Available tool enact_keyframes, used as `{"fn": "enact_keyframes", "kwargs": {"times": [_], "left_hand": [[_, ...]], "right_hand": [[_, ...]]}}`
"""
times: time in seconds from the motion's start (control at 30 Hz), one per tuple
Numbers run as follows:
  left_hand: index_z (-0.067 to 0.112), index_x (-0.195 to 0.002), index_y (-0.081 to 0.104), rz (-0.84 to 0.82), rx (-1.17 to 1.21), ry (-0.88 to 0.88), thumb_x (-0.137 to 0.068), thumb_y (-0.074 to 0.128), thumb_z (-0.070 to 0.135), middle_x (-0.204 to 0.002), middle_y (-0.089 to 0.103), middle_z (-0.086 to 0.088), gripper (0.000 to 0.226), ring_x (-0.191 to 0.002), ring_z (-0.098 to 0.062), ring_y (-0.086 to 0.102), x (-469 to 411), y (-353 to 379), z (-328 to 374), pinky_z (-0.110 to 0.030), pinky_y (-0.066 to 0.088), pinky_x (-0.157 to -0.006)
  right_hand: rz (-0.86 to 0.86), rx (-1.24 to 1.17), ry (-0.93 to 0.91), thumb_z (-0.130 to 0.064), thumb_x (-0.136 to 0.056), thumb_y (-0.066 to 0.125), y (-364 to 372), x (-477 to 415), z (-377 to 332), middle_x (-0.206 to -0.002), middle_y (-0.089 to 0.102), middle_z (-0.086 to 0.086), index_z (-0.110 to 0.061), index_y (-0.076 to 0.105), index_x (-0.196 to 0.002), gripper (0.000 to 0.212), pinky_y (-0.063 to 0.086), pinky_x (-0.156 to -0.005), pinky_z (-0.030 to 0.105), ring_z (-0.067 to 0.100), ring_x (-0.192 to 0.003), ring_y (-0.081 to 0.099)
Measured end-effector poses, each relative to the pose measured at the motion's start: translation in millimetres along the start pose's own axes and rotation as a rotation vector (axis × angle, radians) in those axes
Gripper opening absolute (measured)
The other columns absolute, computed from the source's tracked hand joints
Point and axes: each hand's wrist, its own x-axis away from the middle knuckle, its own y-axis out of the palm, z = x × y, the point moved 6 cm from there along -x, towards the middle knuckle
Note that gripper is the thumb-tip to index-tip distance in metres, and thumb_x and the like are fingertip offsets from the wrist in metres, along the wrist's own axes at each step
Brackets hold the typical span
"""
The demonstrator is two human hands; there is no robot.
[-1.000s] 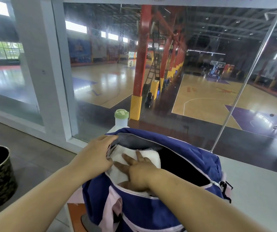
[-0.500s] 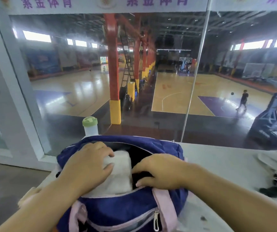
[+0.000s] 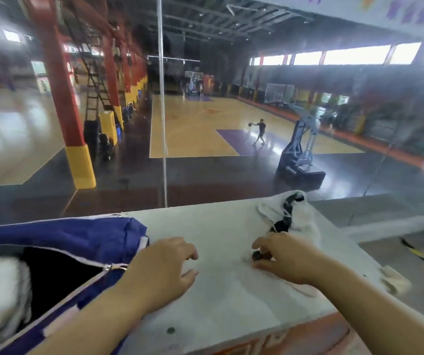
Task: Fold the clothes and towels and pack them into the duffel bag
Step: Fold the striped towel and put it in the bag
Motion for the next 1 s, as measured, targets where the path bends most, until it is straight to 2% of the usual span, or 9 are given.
{"fn": "enact_keyframes", "kwargs": {"times": [0.07, 0.27, 0.37, 0.53, 0.6, 0.67, 0.77, 0.9, 1.0], "left_hand": [[0.034, -0.111, 0.058, -0.066, 0.035, 0.023, -0.086, 0.052, 0.046, -0.113, 0.058, 0.016, 0.029, -0.101, -0.006, 0.054, -19, 30, 18, -0.026, 0.045, -0.084], [0.030, -0.116, 0.056, -0.241, 0.101, 0.031, -0.089, 0.049, 0.042, -0.118, 0.055, 0.012, 0.031, -0.102, -0.009, 0.054, -67, 101, 46, -0.025, 0.045, -0.085], [0.027, -0.128, 0.049, -0.269, 0.147, 0.035, -0.091, 0.050, 0.036, -0.130, 0.045, 0.009, 0.038, -0.114, -0.013, 0.048, -88, 124, 56, -0.025, 0.042, -0.094], [0.029, -0.144, 0.030, -0.307, 0.198, 0.096, -0.087, 0.057, 0.028, -0.145, 0.029, 0.012, 0.063, -0.131, -0.015, 0.029, -113, 150, 70, -0.023, 0.026, -0.106], [0.029, -0.139, 0.039, -0.372, 0.256, 0.128, -0.084, 0.060, 0.028, -0.138, 0.040, 0.013, 0.059, -0.124, -0.011, 0.037, -117, 159, 76, -0.019, 0.031, -0.101], [0.019, -0.118, 0.059, -0.419, 0.259, 0.137, -0.087, 0.056, 0.023, -0.122, 0.056, 0.004, 0.032, -0.107, -0.011, 0.052, -115, 164, 80, -0.019, 0.040, -0.086], [0.009, -0.096, 0.063, -0.466, 0.207, 0.183, -0.088, 0.053, 0.023, -0.101, 0.059, -0.003, 0.020, -0.090, -0.014, 0.055, -105, 167, 82, -0.023, 0.041, -0.077], [0.020, -0.092, 0.068, -0.627, 0.233, 0.221, -0.082, 0.060, 0.030, -0.091, 0.059, 0.008, 0.016, -0.085, -0.006, 0.055, -87, 158, 84, -0.020, 0.042, -0.079], [0.023, -0.093, 0.073, -0.707, 0.398, 0.052, -0.083, 0.063, 0.033, -0.087, 0.071, 0.010, 0.018, -0.074, 0.002, 0.061, -85, 146, 71, -0.014, 0.047, -0.071]], "right_hand": [[-0.001, 0.028, 0.124, -0.051, -0.088, 0.052, 16, 3, 42, -0.119, 0.059, -0.008, -0.031, 0.053, -0.120, 0.038, 0.045, -0.079, 0.031, 0.019, -0.109, 0.056], [-0.044, -0.082, 0.373, -0.051, -0.087, 0.053, 62, 11, 129, -0.140, 0.041, -0.001, -0.021, 0.036, -0.136, 0.060, 0.044, -0.096, 0.039, 0.025, -0.125, 0.042], [-0.089, -0.138, 0.345, -0.047, -0.088, 0.051, 89, 7, 137, -0.144, 0.031, 0.000, -0.021, 0.035, -0.135, 0.057, 0.036, -0.102, 0.044, 0.028, -0.134, 0.029], [0.021, -0.267, 0.180, -0.027, -0.091, 0.051, 93, 3, 128, -0.133, 0.046, -0.001, -0.020, 0.050, -0.132, 0.041, 0.042, -0.095, 0.031, 0.024, -0.116, 0.052], [0.066, -0.292, 0.117, -0.023, -0.090, 0.053, 90, 6, 124, -0.130, 0.052, -0.004, -0.023, 0.056, -0.129, 0.039, 0.042, -0.094, 0.026, 0.021, -0.115, 0.054], [0.091, -0.312, 0.067, -0.022, -0.088, 0.057, 88, 11, 123, -0.122, 0.058, -0.004, -0.024, 0.062, -0.122, 0.034, 0.041, -0.088, 0.022, 0.019, -0.109, 0.057], [0.060, -0.354, 0.030, -0.034, -0.083, 0.065, 85, 22, 124, -0.110, 0.062, -0.008, -0.027, 0.066, -0.113, 0.032, 0.041, -0.083, 0.022, 0.013, -0.100, 0.057], [0.052, -0.460, 0.155, -0.052, -0.079, 0.065, 76, 35, 135, -0.092, 0.061, -0.015, -0.031, 0.064, -0.104, 0.033, 0.047, -0.078, 0.024, 0.006, -0.086, 0.057], [0.176, -0.481, 0.267, -0.051, -0.085, 0.058, 66, 32, 149, -0.098, 0.060, -0.013, -0.029, 0.060, -0.105, 0.030, 0.050, -0.080, 0.028, 0.006, -0.087, 0.057]]}}
